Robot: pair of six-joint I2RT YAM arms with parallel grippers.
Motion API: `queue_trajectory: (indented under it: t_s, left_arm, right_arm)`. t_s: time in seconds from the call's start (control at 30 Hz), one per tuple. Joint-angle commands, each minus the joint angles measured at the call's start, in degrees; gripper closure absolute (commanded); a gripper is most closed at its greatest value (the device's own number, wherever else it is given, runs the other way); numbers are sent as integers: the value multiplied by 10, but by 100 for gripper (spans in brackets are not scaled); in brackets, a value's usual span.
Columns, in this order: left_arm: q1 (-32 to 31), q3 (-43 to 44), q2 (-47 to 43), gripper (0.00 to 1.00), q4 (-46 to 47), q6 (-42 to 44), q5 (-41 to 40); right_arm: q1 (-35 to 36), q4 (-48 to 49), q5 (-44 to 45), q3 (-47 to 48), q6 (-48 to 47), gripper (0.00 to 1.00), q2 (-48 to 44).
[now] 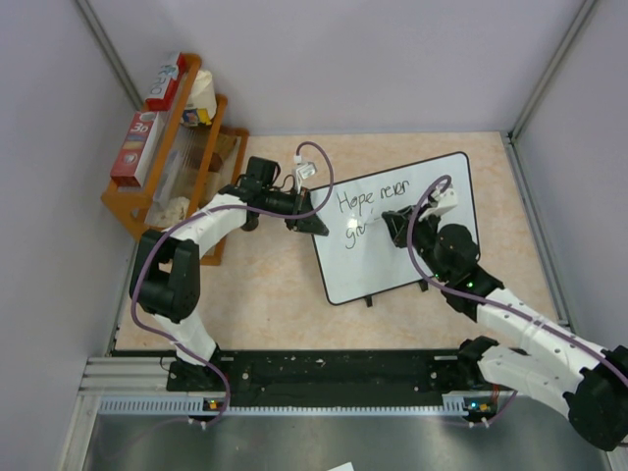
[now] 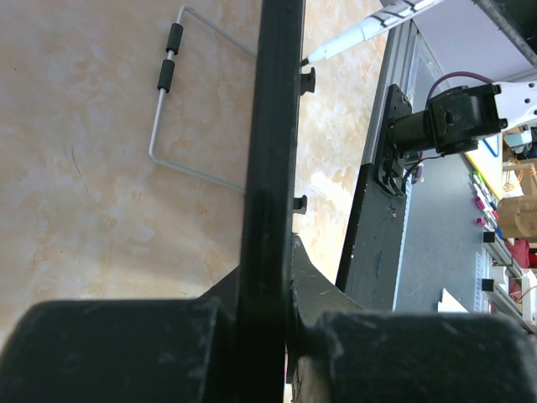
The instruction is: Write a sentence on the whiteboard
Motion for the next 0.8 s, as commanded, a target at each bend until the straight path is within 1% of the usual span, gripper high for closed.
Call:
queue_trajectory:
  t_s: [0.0, 0.37, 0.77]
  left_arm:
    - [-22, -28, 21, 100, -49, 114, -199]
    - [-22, -26, 23, 100, -48, 112, -199]
    - [-22, -28, 23, 100, -48, 113, -200]
  right_arm:
    - [-9, 3, 28, 31, -13, 100, 8]
    - [-10, -17, 9, 7, -14, 100, -36]
    - [-10, -8, -8, -13, -9, 100, -29]
